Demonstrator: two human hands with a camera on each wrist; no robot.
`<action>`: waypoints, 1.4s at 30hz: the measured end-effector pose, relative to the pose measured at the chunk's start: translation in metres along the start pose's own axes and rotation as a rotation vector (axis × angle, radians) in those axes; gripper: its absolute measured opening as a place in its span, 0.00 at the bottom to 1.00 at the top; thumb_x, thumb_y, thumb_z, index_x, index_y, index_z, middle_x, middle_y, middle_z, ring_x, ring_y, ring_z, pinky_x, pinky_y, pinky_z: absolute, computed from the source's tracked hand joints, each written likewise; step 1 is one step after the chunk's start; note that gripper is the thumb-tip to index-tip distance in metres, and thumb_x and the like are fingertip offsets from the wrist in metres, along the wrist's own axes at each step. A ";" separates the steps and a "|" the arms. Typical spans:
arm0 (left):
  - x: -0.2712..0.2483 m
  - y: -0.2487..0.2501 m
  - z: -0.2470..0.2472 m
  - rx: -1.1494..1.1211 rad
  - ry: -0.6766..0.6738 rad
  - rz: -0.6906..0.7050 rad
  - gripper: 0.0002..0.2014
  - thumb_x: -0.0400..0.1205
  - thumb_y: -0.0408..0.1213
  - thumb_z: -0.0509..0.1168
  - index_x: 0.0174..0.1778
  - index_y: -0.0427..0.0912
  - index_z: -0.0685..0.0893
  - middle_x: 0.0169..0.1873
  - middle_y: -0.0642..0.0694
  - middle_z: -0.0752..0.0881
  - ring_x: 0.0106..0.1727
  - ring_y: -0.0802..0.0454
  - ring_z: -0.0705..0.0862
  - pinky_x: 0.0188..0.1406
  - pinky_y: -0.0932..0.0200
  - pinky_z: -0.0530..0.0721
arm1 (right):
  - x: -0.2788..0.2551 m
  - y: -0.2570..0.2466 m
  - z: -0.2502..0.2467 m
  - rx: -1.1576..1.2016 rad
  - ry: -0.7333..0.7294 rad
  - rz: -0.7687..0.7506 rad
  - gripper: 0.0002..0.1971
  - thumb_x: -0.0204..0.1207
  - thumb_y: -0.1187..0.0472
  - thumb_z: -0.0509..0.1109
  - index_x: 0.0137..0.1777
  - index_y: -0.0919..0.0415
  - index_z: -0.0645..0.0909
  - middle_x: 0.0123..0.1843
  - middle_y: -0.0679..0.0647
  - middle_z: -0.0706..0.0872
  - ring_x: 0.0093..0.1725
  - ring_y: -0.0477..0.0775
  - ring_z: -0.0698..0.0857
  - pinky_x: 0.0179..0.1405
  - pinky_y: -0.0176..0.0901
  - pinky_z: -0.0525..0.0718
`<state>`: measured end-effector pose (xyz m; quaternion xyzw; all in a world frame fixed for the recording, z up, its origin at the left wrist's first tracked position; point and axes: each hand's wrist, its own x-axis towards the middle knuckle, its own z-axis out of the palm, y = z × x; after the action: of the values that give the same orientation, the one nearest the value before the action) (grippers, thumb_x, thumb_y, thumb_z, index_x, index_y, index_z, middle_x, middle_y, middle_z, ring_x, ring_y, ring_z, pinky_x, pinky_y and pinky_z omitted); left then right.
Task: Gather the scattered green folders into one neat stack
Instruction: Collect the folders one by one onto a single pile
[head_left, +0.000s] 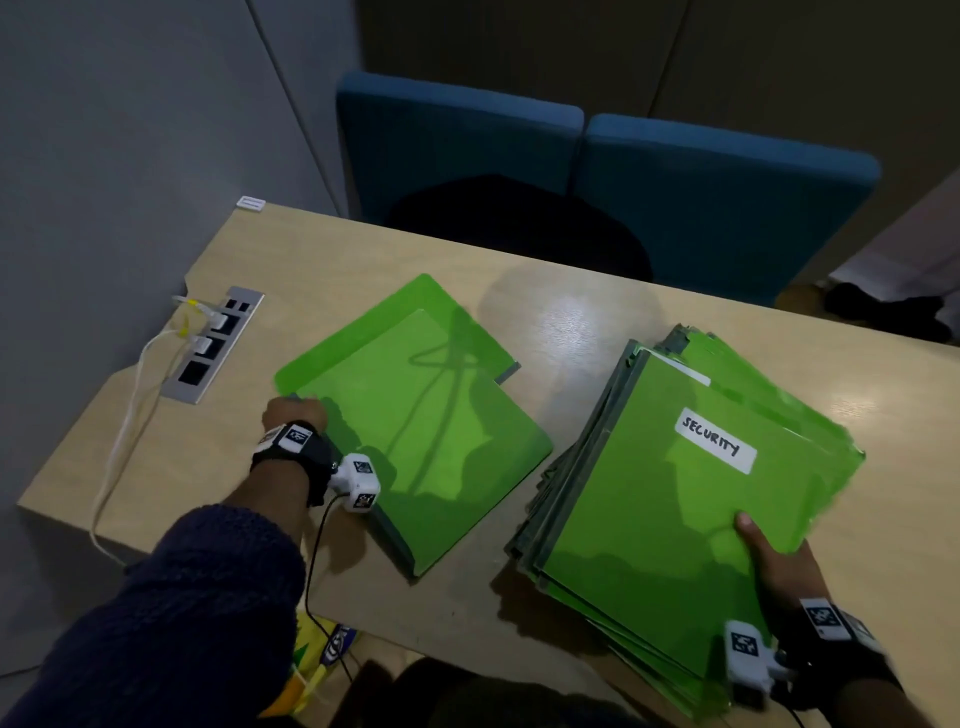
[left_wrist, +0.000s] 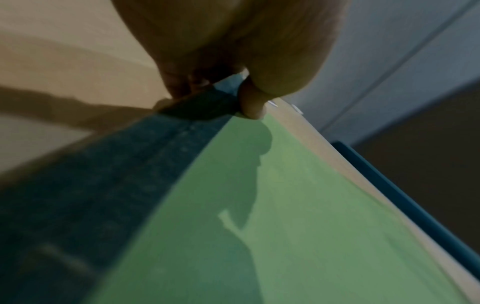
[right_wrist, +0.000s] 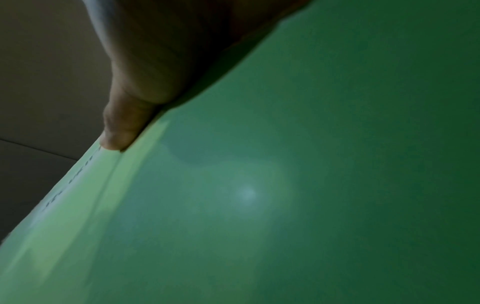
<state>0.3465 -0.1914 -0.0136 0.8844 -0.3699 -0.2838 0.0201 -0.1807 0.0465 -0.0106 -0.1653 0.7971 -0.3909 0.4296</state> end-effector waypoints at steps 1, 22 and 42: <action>0.002 0.008 0.002 -0.115 0.061 -0.011 0.23 0.84 0.40 0.61 0.69 0.27 0.77 0.69 0.28 0.78 0.69 0.31 0.78 0.66 0.44 0.77 | 0.000 0.000 0.000 -0.009 0.010 -0.001 0.59 0.44 0.21 0.77 0.74 0.55 0.76 0.61 0.62 0.88 0.52 0.65 0.89 0.54 0.58 0.85; 0.037 0.052 -0.040 0.120 -0.236 0.389 0.19 0.86 0.41 0.60 0.66 0.31 0.71 0.63 0.28 0.78 0.63 0.35 0.78 0.61 0.46 0.74 | 0.001 0.003 0.002 0.046 -0.028 -0.002 0.58 0.39 0.24 0.81 0.71 0.52 0.78 0.56 0.61 0.91 0.49 0.68 0.91 0.40 0.59 0.89; -0.040 0.015 0.030 -0.134 0.017 -0.264 0.28 0.85 0.49 0.52 0.77 0.36 0.71 0.81 0.34 0.61 0.82 0.36 0.57 0.79 0.40 0.56 | 0.001 0.002 0.001 0.013 -0.042 -0.043 0.42 0.62 0.30 0.75 0.74 0.52 0.75 0.63 0.62 0.88 0.52 0.64 0.89 0.47 0.55 0.86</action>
<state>0.2991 -0.1701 -0.0153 0.9244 -0.2303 -0.3007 0.0447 -0.1799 0.0472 -0.0132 -0.1880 0.7816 -0.4016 0.4386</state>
